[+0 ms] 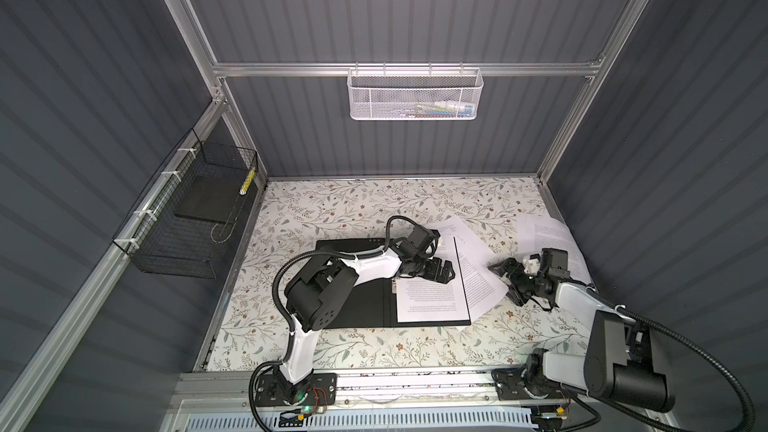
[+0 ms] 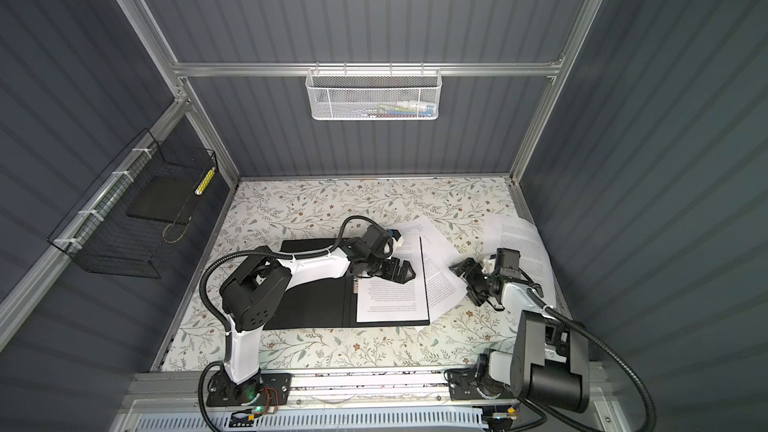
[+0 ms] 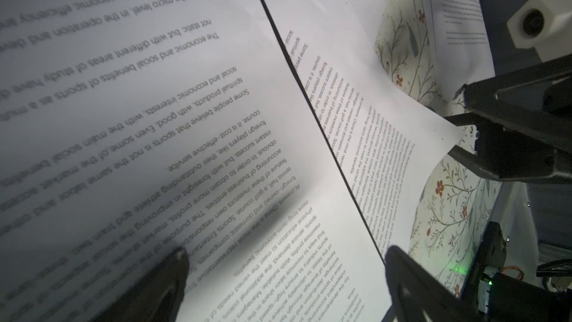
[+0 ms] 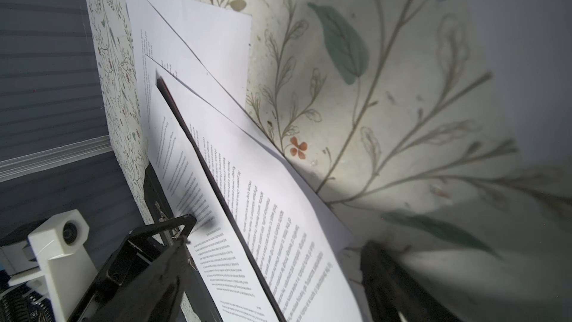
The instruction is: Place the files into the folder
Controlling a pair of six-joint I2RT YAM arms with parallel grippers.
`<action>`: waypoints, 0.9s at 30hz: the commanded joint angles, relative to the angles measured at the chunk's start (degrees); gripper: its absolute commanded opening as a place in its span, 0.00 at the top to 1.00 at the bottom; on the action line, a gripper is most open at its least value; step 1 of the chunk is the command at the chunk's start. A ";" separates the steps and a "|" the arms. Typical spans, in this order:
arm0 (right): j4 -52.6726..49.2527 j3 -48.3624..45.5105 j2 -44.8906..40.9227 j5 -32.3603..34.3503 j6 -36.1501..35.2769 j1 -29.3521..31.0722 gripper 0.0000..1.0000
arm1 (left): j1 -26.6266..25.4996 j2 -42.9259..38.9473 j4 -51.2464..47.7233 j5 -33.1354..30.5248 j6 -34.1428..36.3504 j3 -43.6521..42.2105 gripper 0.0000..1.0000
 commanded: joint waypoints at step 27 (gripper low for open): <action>-5.07 1.44 -3.89 2.18 -6.12 -0.23 0.99 | -0.30 -0.14 -2.30 0.66 -1.77 -2.04 0.00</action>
